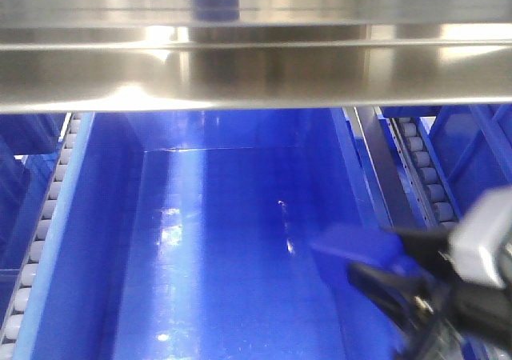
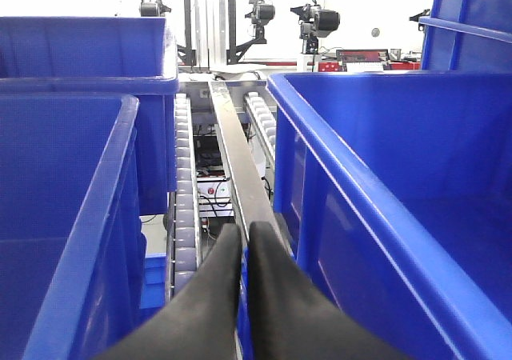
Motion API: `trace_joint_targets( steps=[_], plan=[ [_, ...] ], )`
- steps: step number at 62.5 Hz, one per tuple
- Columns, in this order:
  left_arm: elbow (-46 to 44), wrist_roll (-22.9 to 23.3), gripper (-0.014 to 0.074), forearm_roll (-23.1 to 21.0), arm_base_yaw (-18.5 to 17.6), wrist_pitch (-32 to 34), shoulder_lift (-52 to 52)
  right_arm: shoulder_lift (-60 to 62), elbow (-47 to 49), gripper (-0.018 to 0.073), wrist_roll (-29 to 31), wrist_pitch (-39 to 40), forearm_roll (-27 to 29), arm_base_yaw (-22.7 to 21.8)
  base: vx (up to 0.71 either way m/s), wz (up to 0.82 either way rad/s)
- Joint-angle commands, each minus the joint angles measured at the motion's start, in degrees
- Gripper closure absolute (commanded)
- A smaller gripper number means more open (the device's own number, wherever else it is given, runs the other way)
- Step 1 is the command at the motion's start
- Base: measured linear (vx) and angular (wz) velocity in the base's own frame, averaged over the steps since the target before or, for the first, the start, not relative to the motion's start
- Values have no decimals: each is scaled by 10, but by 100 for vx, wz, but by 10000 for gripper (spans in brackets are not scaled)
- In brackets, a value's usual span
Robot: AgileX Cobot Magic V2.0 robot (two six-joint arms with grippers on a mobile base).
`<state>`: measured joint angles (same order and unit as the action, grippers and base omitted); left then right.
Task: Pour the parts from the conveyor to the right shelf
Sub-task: 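Extend the right gripper with the block over the empty blue bin, then open the right gripper to drop the block into the bin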
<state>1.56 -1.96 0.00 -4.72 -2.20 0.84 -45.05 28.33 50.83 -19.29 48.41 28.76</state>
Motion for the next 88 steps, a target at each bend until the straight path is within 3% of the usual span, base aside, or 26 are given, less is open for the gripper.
trace_joint_targets(
  steps=[1,15,22,33,39,63,69,88],
  plan=[
    [17,5,603,0,-2,41,6,-38,44,538,2,54,16,27,0,0],
    [17,5,603,0,-2,41,6,-160,99,538,-2,138,17,128,0,0],
    [17,5,603,0,-2,41,6,-229,127,538,-14,174,38,156,0,0],
    [17,5,603,0,-2,41,6,-327,183,522,-14,175,60,156,0,0],
    [17,5,603,0,-2,41,6,-369,213,470,-14,166,64,156,0,0],
    [17,5,603,0,-2,41,6,-473,265,75,-31,177,68,156,0,0],
    [17,5,603,0,-2,41,6,-479,265,21,-31,183,71,156,0,0],
    [17,5,603,0,-2,41,6,-414,264,10,-29,193,77,155,0,0]
  ],
)
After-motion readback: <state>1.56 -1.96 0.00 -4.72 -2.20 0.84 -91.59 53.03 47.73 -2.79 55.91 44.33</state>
